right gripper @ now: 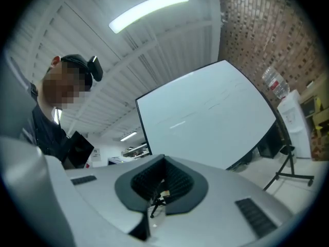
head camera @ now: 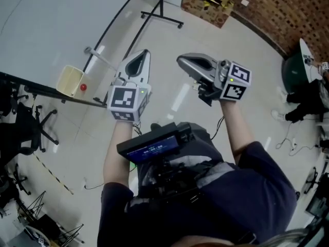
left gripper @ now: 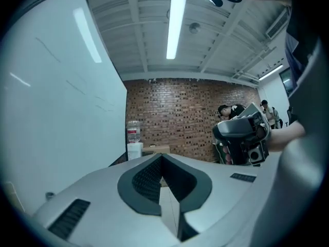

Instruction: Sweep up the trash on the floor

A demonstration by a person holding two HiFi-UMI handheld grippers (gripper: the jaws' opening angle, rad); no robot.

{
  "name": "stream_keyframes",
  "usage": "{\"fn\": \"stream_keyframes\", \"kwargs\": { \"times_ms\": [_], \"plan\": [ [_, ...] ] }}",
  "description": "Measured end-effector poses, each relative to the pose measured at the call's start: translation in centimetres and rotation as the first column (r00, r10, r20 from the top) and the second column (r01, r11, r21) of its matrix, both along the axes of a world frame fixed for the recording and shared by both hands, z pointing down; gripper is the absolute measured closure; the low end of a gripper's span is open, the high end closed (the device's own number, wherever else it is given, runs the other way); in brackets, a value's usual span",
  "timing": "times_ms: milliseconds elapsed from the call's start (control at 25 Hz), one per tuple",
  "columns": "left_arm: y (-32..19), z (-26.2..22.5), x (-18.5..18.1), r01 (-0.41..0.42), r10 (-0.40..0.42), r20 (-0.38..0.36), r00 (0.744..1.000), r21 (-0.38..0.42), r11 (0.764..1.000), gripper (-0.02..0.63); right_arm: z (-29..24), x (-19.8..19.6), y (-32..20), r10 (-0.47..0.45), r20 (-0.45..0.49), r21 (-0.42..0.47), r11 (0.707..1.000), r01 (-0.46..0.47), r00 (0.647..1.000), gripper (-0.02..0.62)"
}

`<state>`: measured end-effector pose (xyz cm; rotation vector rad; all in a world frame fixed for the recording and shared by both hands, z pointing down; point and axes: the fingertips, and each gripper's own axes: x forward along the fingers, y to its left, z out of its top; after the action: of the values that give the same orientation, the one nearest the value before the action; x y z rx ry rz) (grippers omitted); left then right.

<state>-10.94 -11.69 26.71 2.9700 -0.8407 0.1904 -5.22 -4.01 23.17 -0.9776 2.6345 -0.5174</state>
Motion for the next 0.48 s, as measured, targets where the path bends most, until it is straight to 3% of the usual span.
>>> {"fn": "stream_keyframes", "kwargs": {
  "times_ms": [80,200,360,480],
  "plan": [
    [1.7,-2.4,1.6,-0.015,0.016,-0.01,1.0,0.052,0.999,0.598,-1.0,2.0,2.1,0.009,0.002,0.015,1.0,-0.009,1.0,0.588],
    [5.0,-5.1,4.9,-0.015,0.019,-0.044,0.999,0.09,0.996,0.598,-1.9,5.5,6.3,0.033,-0.073,0.042,0.999,-0.03,0.997,0.588],
    [11.1,-6.7,9.9,-0.085,0.088,-0.035,0.996,0.08,0.993,0.598,-3.6,9.7,12.0,0.067,-0.224,0.072,0.996,-0.052,0.972,0.588],
    [13.8,-6.7,12.3,-0.114,0.114,-0.021,0.993,0.029,0.993,0.598,-4.1,11.9,14.5,0.086,-0.241,0.079,0.994,-0.069,0.967,0.588]
  ]
}}
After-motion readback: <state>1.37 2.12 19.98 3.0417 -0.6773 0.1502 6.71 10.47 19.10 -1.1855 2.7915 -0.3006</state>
